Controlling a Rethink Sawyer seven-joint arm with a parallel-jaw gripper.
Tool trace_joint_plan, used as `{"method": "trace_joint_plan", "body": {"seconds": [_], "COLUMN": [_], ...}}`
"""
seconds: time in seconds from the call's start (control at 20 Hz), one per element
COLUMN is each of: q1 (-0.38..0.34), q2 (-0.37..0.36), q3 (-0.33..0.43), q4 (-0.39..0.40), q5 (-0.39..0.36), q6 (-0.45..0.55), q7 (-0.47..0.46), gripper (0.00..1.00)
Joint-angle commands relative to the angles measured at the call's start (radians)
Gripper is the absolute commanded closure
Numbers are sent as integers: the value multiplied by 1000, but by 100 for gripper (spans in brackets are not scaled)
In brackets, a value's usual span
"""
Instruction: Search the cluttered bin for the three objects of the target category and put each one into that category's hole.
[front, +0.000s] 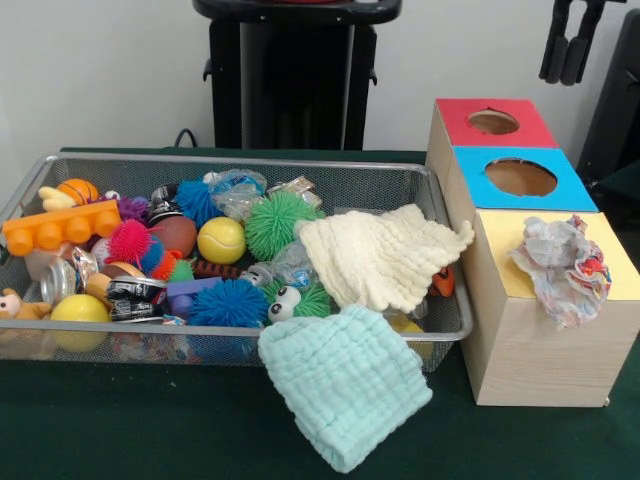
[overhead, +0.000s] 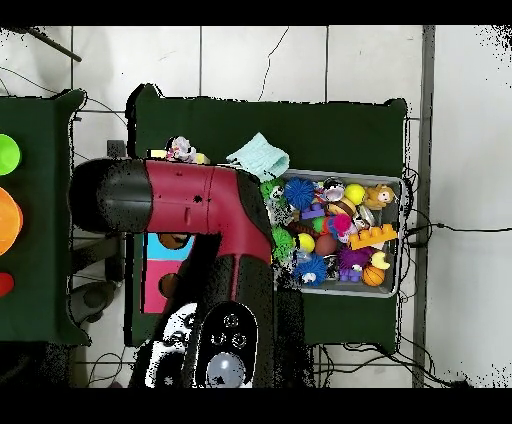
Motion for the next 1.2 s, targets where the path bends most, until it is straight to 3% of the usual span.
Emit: {"method": "trace_joint_plan", "body": {"seconds": [0.05, 0.85, 1.2], "q1": [-18, -30, -41], "q2": [49, 130, 185], "q3": [140, 184, 196], "q4": [22, -28, -128], "q5": [-57, -87, -90], "q6": [51, -17, 36], "q7": [-58, 14, 18], "gripper": [100, 100, 100]}}
